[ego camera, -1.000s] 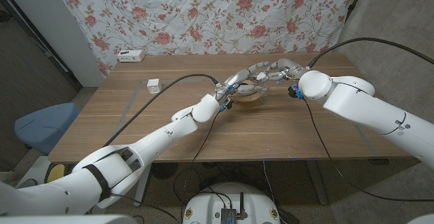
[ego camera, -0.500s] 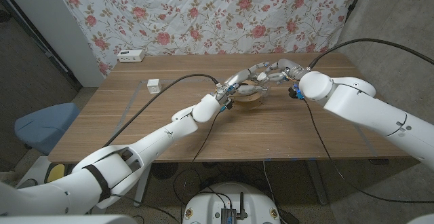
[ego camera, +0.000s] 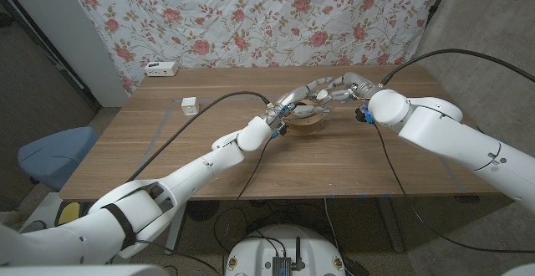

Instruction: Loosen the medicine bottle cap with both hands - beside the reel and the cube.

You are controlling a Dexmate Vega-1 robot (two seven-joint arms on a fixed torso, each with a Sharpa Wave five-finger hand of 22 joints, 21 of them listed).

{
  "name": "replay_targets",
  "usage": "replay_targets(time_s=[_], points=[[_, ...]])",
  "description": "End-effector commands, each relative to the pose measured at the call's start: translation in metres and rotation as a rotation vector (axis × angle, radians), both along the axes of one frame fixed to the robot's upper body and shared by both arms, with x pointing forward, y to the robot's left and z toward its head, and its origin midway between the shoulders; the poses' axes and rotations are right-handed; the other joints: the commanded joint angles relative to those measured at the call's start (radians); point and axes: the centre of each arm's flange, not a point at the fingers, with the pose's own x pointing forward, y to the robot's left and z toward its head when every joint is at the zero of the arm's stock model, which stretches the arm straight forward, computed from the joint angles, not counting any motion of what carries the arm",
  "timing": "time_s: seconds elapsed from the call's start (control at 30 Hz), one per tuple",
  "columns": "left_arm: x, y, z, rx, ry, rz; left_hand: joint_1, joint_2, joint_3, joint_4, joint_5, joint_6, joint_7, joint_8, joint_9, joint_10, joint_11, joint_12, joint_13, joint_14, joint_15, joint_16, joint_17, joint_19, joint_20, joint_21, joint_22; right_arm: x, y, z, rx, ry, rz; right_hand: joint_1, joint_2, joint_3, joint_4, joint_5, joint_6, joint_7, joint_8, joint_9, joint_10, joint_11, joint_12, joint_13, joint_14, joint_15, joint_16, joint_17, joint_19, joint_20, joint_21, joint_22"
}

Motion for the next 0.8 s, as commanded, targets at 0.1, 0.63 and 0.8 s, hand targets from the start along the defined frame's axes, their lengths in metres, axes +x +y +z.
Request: replay_targets(time_s=[0.1, 0.63, 0.8], points=[[0.0008, 0.0017, -0.0006, 0.001, 0.004, 0.002, 0.0, 0.008, 0.006, 0.002, 0.006, 0.006, -0.006, 0.004, 0.001, 0.065, -0.056, 0.006, 0.005, -0.002, -0.075, -0.001, 0.002, 0.002, -0.064, 0.0, 0.003, -0.0018, 0.0, 0.0006, 0.017, -0.012, -0.013, 0.007, 0.005, 0.003, 0.005, 0.004, 0.031, 0.005, 0.02, 0.002, 0.023, -0.006, 0.01, 0.0, 0.016, -0.002, 0.008, 0.003, 0.01, -0.007, 0.006, 0.002], [0.0018, 0.0032, -0.0006, -0.008, 0.003, 0.005, 0.0, 0.008, 0.006, 0.002, 0.006, 0.003, -0.004, 0.002, 0.001, 0.061, -0.056, 0.005, 0.005, -0.001, -0.076, -0.001, 0.002, 0.001, -0.063, 0.0, 0.003, -0.0061, -0.0007, 0.0044, 0.036, -0.016, -0.007, 0.008, 0.007, 0.002, 0.008, 0.002, 0.04, 0.014, 0.025, 0.001, 0.03, -0.005, 0.01, 0.0, 0.017, 0.001, 0.009, 0.005, 0.011, -0.005, 0.005, 0.002], [0.0019, 0.0033, 0.0004, -0.008, -0.001, 0.005, 0.001, 0.007, 0.006, 0.001, 0.006, 0.003, -0.005, 0.002, 0.001, 0.062, -0.056, 0.005, 0.005, -0.002, -0.077, -0.001, 0.002, 0.001, -0.063, 0.0, 0.003, -0.0086, -0.0025, 0.0058, 0.056, -0.022, -0.002, 0.007, 0.007, 0.001, 0.009, 0.002, 0.043, 0.017, 0.027, 0.001, 0.034, -0.002, 0.011, 0.0, 0.016, 0.003, 0.008, 0.005, 0.01, -0.005, 0.005, 0.002]])
